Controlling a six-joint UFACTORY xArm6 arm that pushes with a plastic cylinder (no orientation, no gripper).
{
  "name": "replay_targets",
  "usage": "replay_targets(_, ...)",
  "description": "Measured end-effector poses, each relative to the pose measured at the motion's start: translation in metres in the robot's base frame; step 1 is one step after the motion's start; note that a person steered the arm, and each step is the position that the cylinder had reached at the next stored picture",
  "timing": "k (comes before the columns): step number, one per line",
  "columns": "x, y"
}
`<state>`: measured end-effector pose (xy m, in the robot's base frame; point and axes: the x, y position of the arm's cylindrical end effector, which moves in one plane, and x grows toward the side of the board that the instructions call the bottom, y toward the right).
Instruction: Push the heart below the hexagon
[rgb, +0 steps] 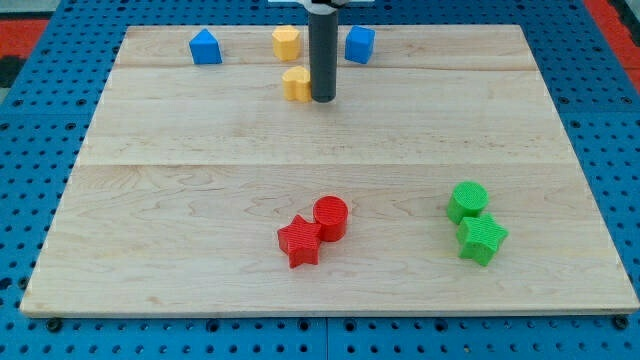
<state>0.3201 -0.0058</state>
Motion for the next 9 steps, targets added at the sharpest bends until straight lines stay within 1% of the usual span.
replay_targets(1,-0.019,-0.04)
replay_targets(2,0.006,-0.013)
replay_targets(3,0.06,-0.018)
replay_targets(4,0.013,-0.154)
replay_targets(5,-0.038,-0.151)
replay_targets(6,-0.017,-0.132)
replay_targets(7,-0.008,-0.112)
replay_targets(8,-0.029,-0.13)
replay_targets(9,-0.029,-0.086)
